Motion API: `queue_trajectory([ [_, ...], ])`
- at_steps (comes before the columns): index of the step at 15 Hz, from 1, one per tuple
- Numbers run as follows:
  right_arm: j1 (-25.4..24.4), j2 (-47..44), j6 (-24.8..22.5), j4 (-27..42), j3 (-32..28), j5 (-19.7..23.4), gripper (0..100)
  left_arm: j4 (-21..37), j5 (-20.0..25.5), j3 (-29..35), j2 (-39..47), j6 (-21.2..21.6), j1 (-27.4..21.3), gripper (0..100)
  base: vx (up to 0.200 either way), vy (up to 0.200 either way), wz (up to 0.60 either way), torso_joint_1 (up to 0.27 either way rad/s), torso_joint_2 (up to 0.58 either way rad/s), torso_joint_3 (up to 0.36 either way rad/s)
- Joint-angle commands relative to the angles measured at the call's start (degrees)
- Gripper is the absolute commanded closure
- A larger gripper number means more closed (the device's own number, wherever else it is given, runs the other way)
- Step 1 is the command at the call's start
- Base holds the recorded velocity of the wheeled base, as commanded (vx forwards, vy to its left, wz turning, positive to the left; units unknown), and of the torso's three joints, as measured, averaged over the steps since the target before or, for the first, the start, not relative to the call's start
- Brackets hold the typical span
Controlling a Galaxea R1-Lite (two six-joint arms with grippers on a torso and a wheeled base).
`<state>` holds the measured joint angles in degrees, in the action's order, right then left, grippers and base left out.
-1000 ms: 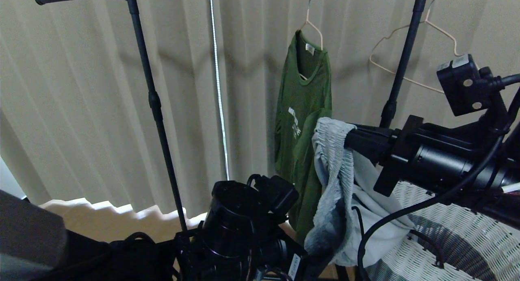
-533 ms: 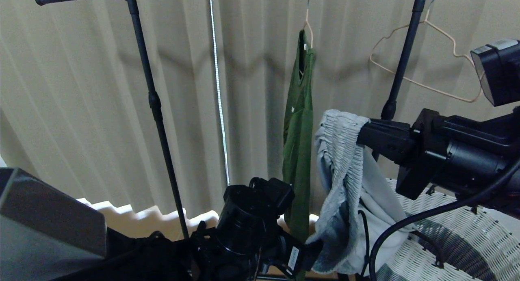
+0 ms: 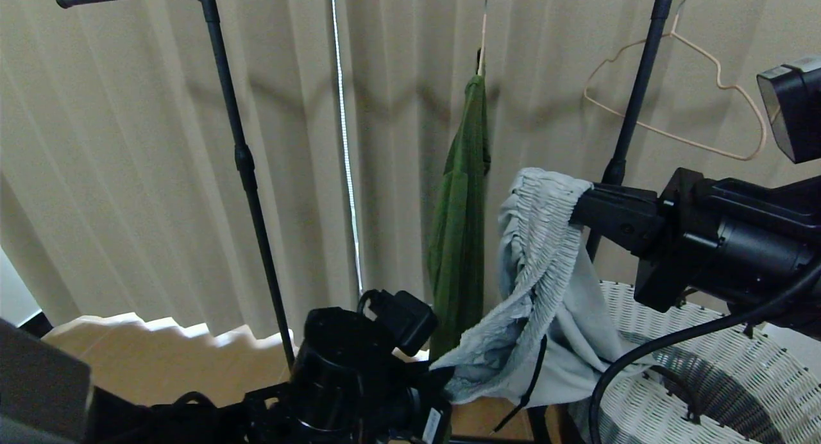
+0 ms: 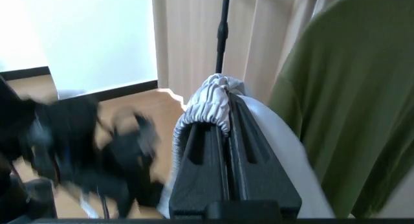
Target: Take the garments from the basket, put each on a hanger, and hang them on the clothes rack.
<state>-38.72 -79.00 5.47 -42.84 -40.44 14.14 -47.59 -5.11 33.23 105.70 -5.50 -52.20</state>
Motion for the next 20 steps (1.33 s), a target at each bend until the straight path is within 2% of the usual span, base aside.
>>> queue_trajectory([
  [1,0.22,-2.04,-0.02,-0.32,-0.17,-0.08,100,-0.13,0.45,-3.61,-10.43,4.27,6.41,100,0.0,0.0,0.0,0.0,0.0,0.0],
  [3,2.33,-4.5,-0.11,-0.76,-0.52,-0.25,100,12.96,0.8,1.57,-19.22,5.41,13.7,100,0.0,0.0,0.0,0.0,0.0,0.0],
  [5,3.91,-5.47,-0.11,-0.76,-1.05,-0.34,100,23.77,4.93,7.99,-24.14,5.41,19.07,100,0.0,0.0,0.0,0.0,0.0,0.0],
  [6,5.23,-6.17,-0.38,-0.76,-1.31,-0.43,100,31.77,9.59,13.79,-26.52,5.41,23.2,100,0.0,0.0,0.0,0.0,0.0,0.0],
  [7,5.93,-6.52,-0.55,-0.84,-1.4,-0.43,100,35.29,10.64,17.31,-26.69,5.41,24.78,100,0.0,0.0,0.0,0.0,0.0,0.0],
  [10,8.13,-6.52,-0.73,-0.84,-1.75,-0.43,100,37.4,10.47,23.81,-25.64,5.5,25.22,100,0.0,0.0,0.0,0.0,0.0,0.0],
  [12,10.24,-6.52,-2.84,-0.76,-1.4,-0.43,100,37.4,10.38,27.41,-23.35,6.9,25.31,100,0.0,0.0,0.0,0.0,0.0,0.0],
  [15,11.82,-6.61,-6.18,-0.76,-1.14,-0.52,100,37.4,8.71,27.15,-22.38,7.26,25.04,100,0.0,0.0,0.0,0.0,0.0,0.0],
  [20,12.0,-8.02,-6.26,-0.84,-1.05,-0.69,100,37.05,8.27,23.63,-22.65,7.26,24.6,100,0.0,0.0,0.0,0.0,0.0,0.0],
])
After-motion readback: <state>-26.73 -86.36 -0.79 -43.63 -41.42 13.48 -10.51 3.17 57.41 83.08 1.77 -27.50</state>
